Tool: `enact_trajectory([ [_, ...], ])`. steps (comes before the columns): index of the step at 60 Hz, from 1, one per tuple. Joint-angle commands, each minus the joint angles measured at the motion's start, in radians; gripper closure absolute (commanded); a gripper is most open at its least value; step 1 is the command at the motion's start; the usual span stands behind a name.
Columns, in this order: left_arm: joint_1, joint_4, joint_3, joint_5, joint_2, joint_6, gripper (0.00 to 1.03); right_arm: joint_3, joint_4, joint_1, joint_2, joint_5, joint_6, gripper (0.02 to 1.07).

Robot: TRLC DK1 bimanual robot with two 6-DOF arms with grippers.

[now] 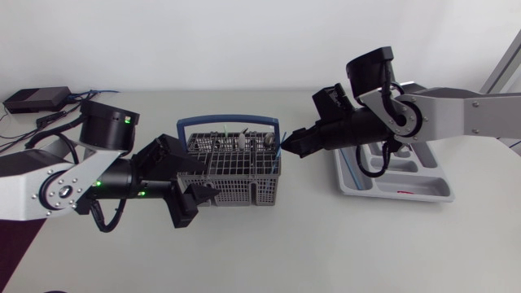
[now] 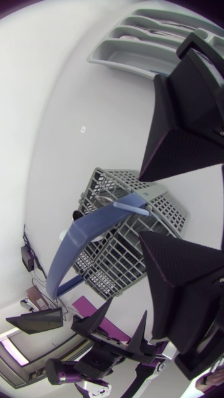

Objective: Unload the cutlery basket into the drawer organizer.

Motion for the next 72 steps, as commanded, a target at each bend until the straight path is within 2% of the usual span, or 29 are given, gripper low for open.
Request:
enact_trajectory([
  [1,-0.019,0.020,0.038,0.011,0.035,-0.022,0.06,0.029,0.005,0.006,0.031,-0.004,0.025,0.59],
  [18,-0.034,0.024,0.064,0.010,0.068,-0.023,0.06,0.062,0.016,0.006,0.068,-0.010,0.025,0.63],
  [25,-0.034,0.026,0.063,0.010,0.070,-0.022,0.06,0.068,0.028,0.006,0.082,-0.014,0.025,0.71],
  [35,-0.033,0.026,0.055,0.010,0.070,-0.017,0.05,0.071,0.032,0.006,0.092,-0.017,0.023,0.71],
  [38,-0.033,0.027,0.054,0.010,0.071,-0.017,0.05,0.069,0.039,0.006,0.092,-0.021,0.023,0.79],
  [46,-0.034,0.033,0.047,0.010,0.074,-0.020,0.06,0.065,0.055,0.005,0.099,-0.047,0.023,0.88],
  [72,-0.037,0.035,0.037,0.005,0.073,-0.022,0.06,0.034,0.071,0.008,0.069,-0.060,0.022,0.96],
])
